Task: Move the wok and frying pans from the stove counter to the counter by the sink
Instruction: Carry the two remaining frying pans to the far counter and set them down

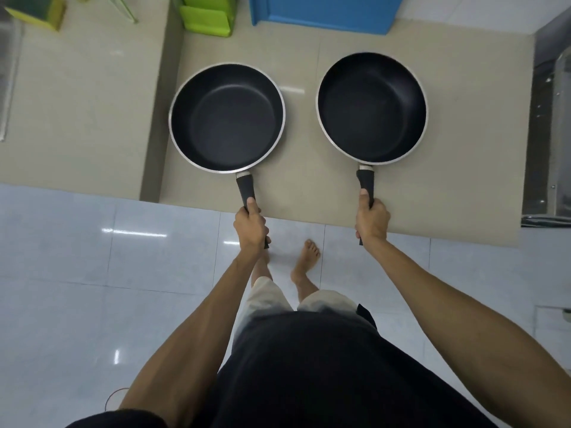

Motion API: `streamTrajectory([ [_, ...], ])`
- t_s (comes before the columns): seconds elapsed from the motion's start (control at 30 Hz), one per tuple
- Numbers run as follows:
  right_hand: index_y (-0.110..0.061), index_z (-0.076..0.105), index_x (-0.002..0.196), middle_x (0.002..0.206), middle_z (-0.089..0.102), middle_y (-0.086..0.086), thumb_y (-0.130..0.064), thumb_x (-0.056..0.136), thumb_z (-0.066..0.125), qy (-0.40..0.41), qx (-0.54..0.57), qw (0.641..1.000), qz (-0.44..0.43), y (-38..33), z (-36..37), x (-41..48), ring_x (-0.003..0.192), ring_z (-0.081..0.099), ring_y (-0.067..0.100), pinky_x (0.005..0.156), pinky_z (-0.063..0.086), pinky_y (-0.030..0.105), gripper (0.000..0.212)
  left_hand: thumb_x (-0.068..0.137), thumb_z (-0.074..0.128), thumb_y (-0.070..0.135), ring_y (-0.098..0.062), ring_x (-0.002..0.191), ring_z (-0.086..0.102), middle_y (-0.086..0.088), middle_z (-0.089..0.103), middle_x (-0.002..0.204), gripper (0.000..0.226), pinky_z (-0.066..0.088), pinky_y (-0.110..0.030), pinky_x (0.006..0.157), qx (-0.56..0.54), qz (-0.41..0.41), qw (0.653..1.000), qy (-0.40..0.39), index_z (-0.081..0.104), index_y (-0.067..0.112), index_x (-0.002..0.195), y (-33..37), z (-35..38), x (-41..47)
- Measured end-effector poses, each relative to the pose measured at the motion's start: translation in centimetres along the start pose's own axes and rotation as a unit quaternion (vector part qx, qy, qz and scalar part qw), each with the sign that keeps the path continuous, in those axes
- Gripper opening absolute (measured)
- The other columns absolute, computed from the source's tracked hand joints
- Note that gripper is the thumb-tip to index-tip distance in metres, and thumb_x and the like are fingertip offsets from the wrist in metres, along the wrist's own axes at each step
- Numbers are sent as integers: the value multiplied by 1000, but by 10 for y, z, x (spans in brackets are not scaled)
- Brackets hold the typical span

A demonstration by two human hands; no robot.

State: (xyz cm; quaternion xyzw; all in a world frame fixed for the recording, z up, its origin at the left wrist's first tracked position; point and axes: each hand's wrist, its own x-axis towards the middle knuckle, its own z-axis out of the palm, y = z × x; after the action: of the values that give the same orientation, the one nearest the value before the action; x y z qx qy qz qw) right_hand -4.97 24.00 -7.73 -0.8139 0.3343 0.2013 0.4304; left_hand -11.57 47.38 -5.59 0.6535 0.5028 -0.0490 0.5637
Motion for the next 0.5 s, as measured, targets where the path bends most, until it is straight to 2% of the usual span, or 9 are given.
streamTrajectory([
  [0.13,-13,55,84,69,56,10,-62,99,46,-17,23,1000,-4,7,-32,-5,46,49,19,37,42,26,52,105,37,44,-4,33,36,-2,43,57,46,31,-20,32,-6,-3,999,-31,54,8,81,13,-20,-17],
  [0.3,-10,58,86,70,58,10,-60,99,46,-28,-4,999,-20,-7,-65,-13,48,51,21,39,43,28,54,105,38,44,-16,45,37,-4,43,59,45,33,-26,42,7,7,999,-53,54,7,85,34,-54,-38],
  [0.5,-10,59,84,64,53,7,-49,104,34,-46,36,998,-22,-43,-64,-28,43,45,19,38,39,26,51,103,41,48,-10,34,33,1,42,58,43,28,-20,35,-63,-18,997,-49,50,12,82,65,-95,-43],
])
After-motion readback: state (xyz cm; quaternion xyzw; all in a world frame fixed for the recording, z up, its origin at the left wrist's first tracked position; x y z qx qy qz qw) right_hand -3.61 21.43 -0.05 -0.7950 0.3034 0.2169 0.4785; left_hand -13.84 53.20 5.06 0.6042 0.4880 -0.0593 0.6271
